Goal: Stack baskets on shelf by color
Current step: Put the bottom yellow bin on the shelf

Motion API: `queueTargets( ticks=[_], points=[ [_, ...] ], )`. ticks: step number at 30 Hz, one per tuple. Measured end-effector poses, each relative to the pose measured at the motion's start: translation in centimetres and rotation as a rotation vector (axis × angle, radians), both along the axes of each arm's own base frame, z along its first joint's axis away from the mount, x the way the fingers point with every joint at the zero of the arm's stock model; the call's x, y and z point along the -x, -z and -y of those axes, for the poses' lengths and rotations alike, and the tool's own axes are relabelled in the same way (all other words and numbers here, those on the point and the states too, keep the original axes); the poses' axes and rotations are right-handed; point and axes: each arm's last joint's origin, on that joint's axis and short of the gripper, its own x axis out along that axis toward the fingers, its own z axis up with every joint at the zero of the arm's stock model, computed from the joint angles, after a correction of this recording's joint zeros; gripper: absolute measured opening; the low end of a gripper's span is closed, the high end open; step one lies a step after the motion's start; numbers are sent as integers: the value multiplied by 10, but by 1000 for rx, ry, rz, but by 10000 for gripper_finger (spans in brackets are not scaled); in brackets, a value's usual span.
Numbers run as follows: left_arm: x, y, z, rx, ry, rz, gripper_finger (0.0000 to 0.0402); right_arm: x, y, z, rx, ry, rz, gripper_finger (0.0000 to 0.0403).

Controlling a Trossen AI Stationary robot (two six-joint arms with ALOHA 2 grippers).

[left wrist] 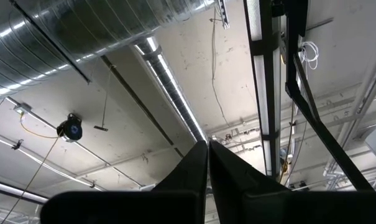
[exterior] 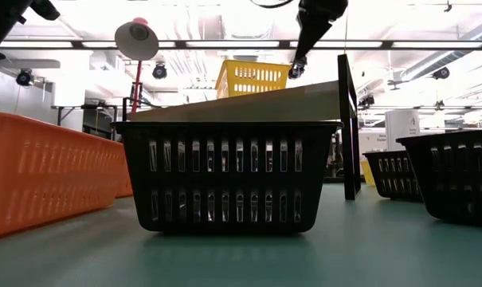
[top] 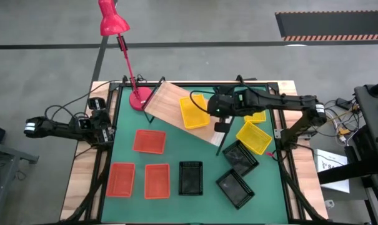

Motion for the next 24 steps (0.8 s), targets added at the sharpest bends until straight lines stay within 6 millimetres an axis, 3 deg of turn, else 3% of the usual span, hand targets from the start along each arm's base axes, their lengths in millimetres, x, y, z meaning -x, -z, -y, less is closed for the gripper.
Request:
queueTargets(
  ticks=[14, 24],
  points=[
    [0, 0, 0, 0, 0, 0, 1, -2, 18, 14, -51, -3, -12, 8],
    [0, 0, 0, 0, 0, 0, 1, -20, 31, 16, -66, -55, 18, 8]
  ],
)
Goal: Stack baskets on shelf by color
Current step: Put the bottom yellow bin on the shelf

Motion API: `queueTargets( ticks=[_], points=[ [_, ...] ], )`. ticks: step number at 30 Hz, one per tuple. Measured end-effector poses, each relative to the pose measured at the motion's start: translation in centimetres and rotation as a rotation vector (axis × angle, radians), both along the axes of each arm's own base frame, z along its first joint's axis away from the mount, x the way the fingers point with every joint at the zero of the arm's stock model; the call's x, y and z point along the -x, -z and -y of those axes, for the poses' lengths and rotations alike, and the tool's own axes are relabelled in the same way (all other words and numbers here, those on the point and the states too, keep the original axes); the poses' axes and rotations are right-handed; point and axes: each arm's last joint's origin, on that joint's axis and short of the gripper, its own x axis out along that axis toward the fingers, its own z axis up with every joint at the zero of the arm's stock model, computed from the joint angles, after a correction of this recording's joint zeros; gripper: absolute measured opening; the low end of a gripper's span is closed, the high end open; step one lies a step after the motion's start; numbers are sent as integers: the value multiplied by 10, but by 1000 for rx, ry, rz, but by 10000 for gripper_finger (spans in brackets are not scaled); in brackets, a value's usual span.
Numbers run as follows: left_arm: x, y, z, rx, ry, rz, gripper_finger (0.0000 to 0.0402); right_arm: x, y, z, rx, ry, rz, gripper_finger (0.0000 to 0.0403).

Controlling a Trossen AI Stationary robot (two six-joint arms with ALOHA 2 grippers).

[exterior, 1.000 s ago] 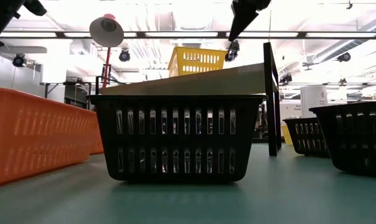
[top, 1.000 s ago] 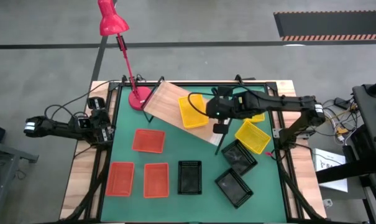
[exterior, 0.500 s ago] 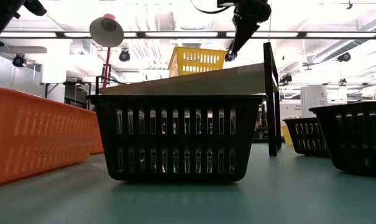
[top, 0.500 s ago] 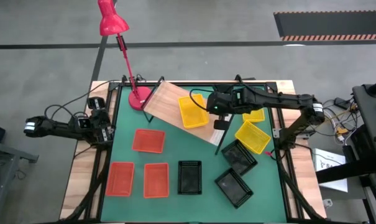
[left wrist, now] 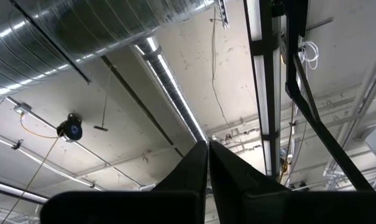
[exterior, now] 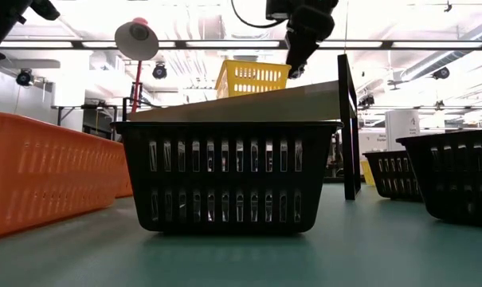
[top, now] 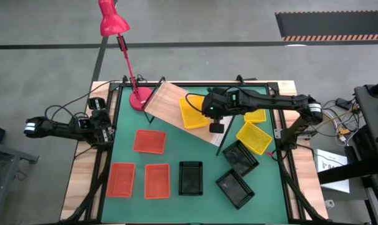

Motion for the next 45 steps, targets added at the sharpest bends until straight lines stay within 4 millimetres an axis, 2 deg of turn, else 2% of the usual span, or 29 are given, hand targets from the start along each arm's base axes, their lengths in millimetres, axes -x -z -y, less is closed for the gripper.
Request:
queueTargets(
  ticks=[5, 10, 17, 25, 30, 38, 45],
  points=[
    [0, 0, 0, 0, 0, 0, 1, -8, 10, 0, -32, -27, -17, 8],
    [0, 0, 0, 0, 0, 0, 1, -22, 10, -2, -101, -92, 91, 8],
    [0, 0, 0, 0, 0, 0, 1, -37, 11, 1, -68, -138, 196, 8],
    [0, 0, 0, 0, 1, 1, 1, -52, 32, 2, -97, -172, 162, 8],
    [0, 0, 0, 1, 0, 1, 1, -63, 38, -1, -223, -265, 223, 8],
    [0, 0, 0, 0, 0, 1, 1, -69, 30, 3, -183, -283, 322, 8],
    [0, 0, 0, 0, 1, 1, 1, -70, 32, 15, -83, -258, 307, 8]
  ],
)
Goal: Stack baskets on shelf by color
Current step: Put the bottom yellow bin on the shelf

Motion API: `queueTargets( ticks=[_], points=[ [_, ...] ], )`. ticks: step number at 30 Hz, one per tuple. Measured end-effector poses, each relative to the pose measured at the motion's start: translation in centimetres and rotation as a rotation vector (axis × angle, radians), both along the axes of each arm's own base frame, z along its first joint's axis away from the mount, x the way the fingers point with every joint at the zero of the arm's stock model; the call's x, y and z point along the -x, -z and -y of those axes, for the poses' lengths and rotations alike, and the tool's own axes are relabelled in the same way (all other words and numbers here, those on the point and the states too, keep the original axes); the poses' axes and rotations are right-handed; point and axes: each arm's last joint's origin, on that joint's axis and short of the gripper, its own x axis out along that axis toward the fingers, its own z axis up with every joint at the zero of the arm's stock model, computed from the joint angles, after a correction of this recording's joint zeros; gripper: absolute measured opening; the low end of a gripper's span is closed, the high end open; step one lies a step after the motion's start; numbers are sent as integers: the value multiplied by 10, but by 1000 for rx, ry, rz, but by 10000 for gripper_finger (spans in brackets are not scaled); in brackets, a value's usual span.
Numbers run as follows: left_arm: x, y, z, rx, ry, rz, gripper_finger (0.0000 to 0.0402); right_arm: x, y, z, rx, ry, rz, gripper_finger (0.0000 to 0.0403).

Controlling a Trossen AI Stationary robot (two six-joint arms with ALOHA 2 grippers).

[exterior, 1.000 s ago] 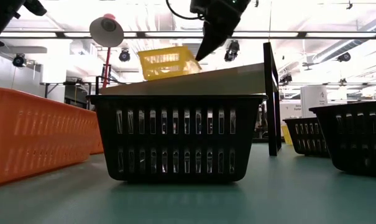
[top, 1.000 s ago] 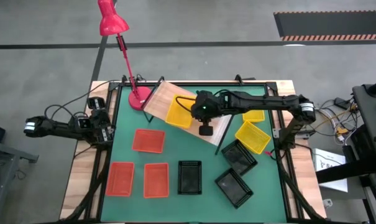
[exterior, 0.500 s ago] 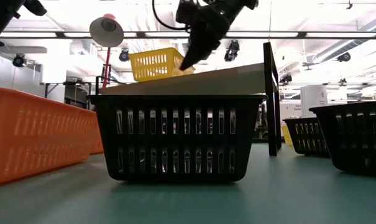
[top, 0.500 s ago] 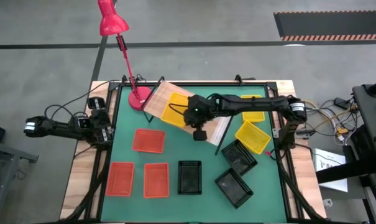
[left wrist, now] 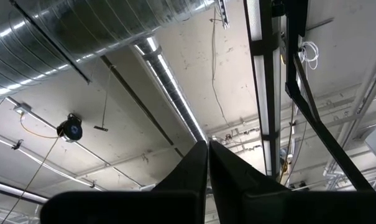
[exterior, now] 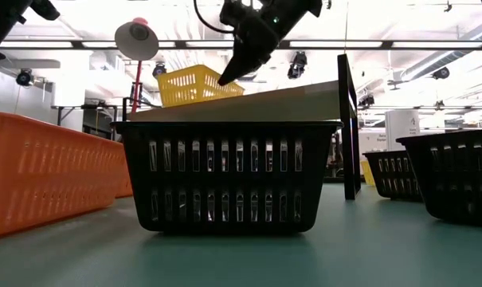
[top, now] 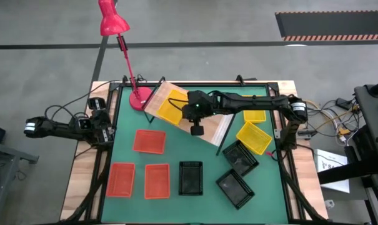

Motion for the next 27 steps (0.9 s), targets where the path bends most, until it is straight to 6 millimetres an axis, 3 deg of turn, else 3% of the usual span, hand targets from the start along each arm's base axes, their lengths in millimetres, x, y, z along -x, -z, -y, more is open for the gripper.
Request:
queueTargets(
  ticks=[14, 27],
  points=[
    [0, 0, 0, 0, 0, 0, 1, -5, -6, 9, 34, 2, 86, 8],
    [0, 0, 0, 0, 0, 0, 1, 0, -5, 11, 19, 17, 44, 8]
  ],
)
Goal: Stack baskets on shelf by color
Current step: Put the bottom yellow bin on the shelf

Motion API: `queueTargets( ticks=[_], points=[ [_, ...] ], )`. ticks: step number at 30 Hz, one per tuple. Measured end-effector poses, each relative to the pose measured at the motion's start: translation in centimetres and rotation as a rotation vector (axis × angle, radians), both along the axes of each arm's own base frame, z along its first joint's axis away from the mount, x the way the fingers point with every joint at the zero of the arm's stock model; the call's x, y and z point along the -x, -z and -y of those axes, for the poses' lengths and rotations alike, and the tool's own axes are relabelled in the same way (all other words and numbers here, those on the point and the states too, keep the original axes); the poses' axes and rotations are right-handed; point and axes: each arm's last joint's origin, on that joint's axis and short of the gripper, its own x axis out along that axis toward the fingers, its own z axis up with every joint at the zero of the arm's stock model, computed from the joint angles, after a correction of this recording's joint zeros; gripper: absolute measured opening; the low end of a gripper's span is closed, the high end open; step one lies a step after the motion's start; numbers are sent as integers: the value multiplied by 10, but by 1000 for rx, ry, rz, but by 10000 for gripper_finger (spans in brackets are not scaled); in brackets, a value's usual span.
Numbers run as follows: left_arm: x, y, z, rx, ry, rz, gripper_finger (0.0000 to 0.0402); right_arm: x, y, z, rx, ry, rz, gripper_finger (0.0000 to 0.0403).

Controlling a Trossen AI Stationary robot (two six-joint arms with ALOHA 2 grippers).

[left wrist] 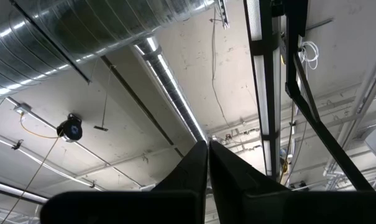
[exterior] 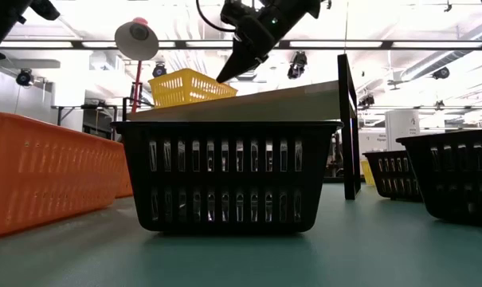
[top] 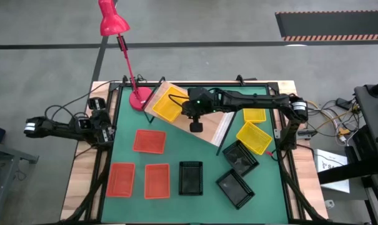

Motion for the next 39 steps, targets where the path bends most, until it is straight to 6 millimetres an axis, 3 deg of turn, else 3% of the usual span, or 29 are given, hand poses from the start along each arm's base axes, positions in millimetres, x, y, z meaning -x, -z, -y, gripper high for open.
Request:
queueTargets(
  ticks=[18, 25, 39],
  points=[
    [0, 0, 0, 0, 0, -1, 1, -1, 11, 20, 16, 48, 71, 8],
    [0, 0, 0, 0, 0, 0, 1, -4, 6, 24, 35, 51, 142, 8],
    [0, 0, 0, 0, 0, 0, 1, -3, 8, 23, 23, 56, 115, 8]
  ],
)
